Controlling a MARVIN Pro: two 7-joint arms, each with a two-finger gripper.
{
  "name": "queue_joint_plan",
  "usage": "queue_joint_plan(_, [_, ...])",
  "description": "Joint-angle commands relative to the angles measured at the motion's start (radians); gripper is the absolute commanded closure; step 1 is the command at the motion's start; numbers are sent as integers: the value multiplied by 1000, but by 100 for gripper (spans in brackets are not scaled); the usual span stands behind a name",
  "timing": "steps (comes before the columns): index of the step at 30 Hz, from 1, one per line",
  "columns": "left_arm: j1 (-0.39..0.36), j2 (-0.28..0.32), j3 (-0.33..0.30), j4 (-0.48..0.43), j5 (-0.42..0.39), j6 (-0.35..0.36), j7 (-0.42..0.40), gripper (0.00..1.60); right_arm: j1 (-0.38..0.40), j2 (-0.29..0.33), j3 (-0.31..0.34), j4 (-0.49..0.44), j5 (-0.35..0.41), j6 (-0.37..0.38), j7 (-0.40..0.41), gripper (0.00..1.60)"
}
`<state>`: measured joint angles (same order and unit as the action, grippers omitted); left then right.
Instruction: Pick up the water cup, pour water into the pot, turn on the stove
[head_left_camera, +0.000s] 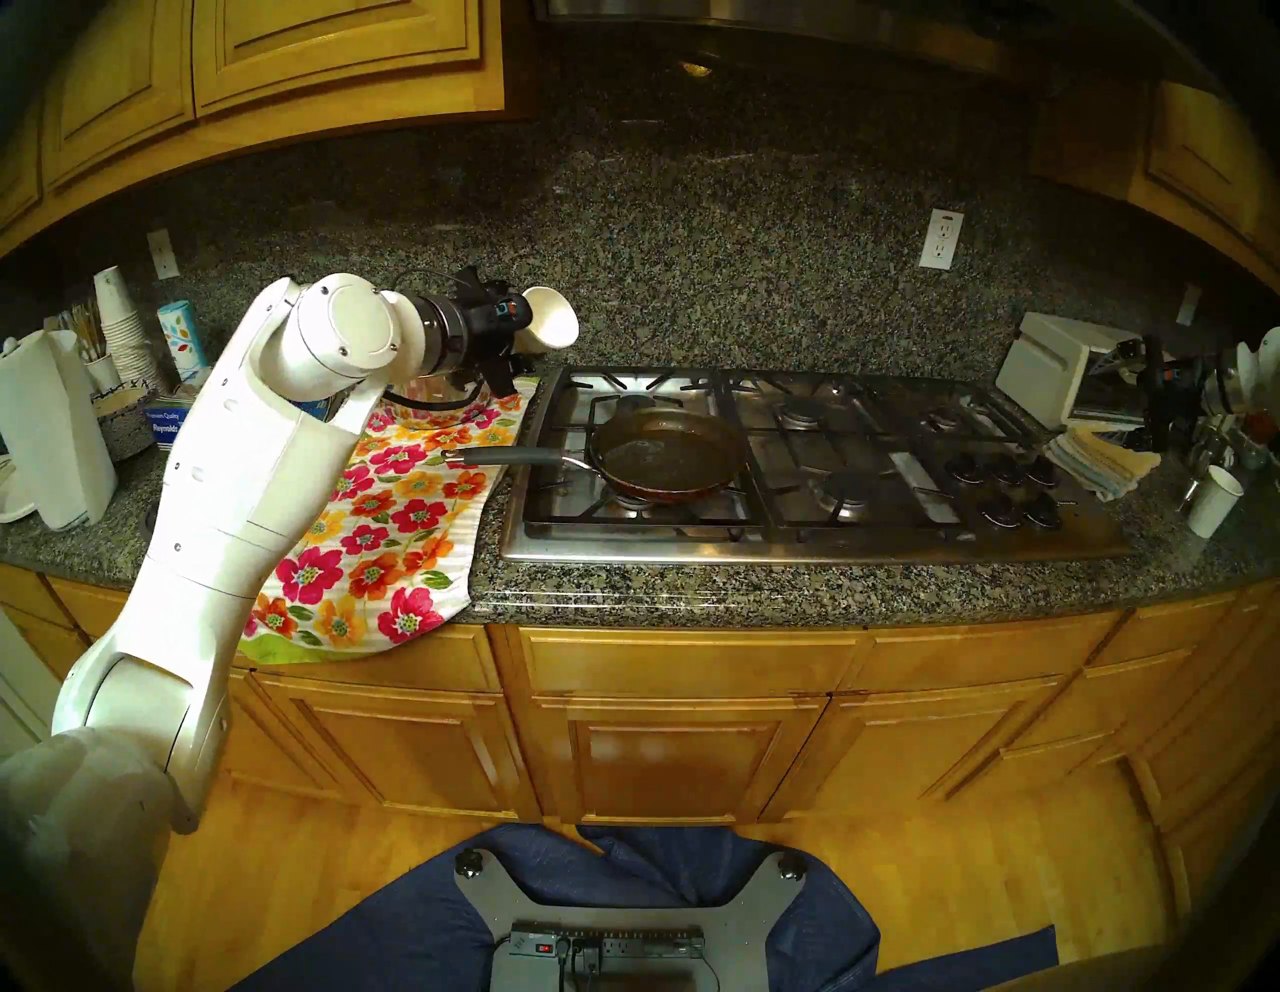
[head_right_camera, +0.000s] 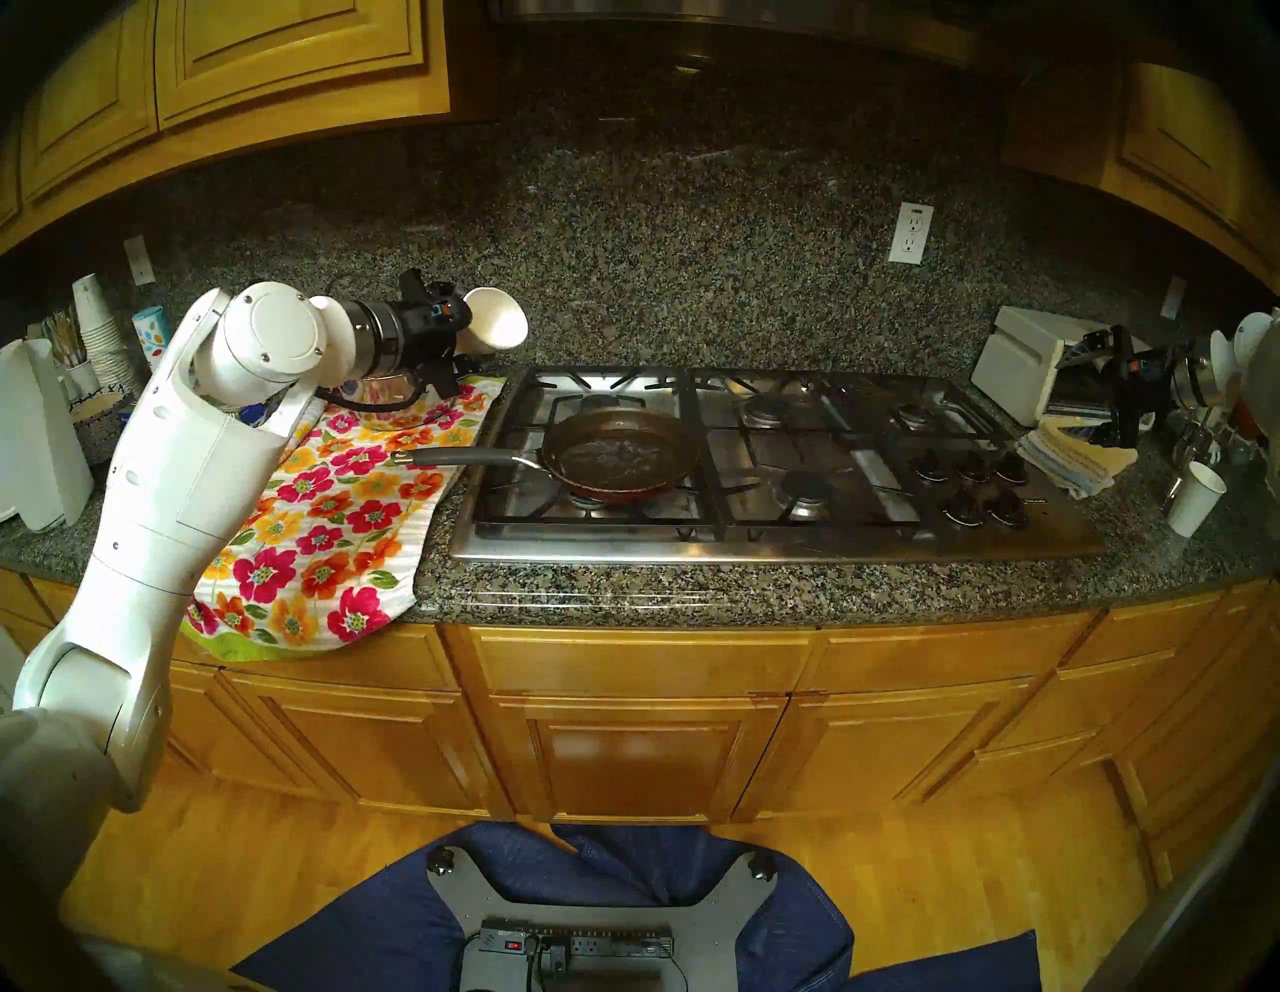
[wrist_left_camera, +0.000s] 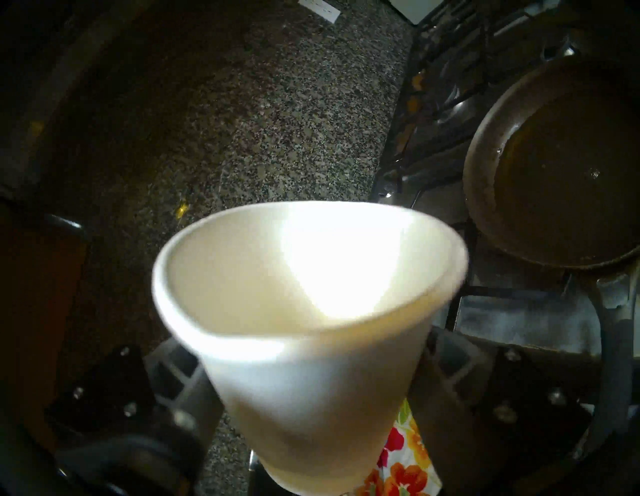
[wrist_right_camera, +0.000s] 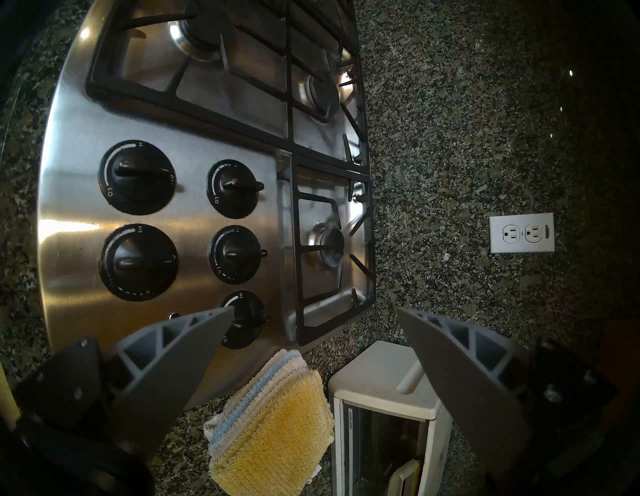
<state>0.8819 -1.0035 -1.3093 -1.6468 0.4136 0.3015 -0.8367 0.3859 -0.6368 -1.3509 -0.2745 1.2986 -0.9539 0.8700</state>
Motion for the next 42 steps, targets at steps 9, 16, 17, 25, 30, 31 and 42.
queue_joint_plan(9, [150, 48, -250, -56, -166, -20, 17, 50, 29, -1, 4, 20, 3, -1, 0, 0])
queue_joint_plan(16, [253, 43, -352, -59, -225, -54, 30, 52, 29, -1, 4, 20, 3, -1, 0, 0])
queue_joint_plan(17, [267, 36, -372, -57, -242, -68, 33, 52, 29, -1, 4, 20, 3, -1, 0, 0])
queue_joint_plan(25, [318, 13, -463, 38, -326, -89, 17, 50, 29, -1, 4, 20, 3, -1, 0, 0])
queue_joint_plan(30, [348, -6, -511, 88, -384, -128, 1, 48, 30, -1, 4, 19, 3, -1, 1, 0])
queue_joint_plan(31, [352, -10, -518, 99, -393, -135, -1, 46, 30, -1, 4, 19, 3, -1, 1, 0])
queue_joint_plan(42, [375, -36, -559, 207, -440, -210, -27, 43, 30, -1, 4, 19, 3, -1, 1, 0])
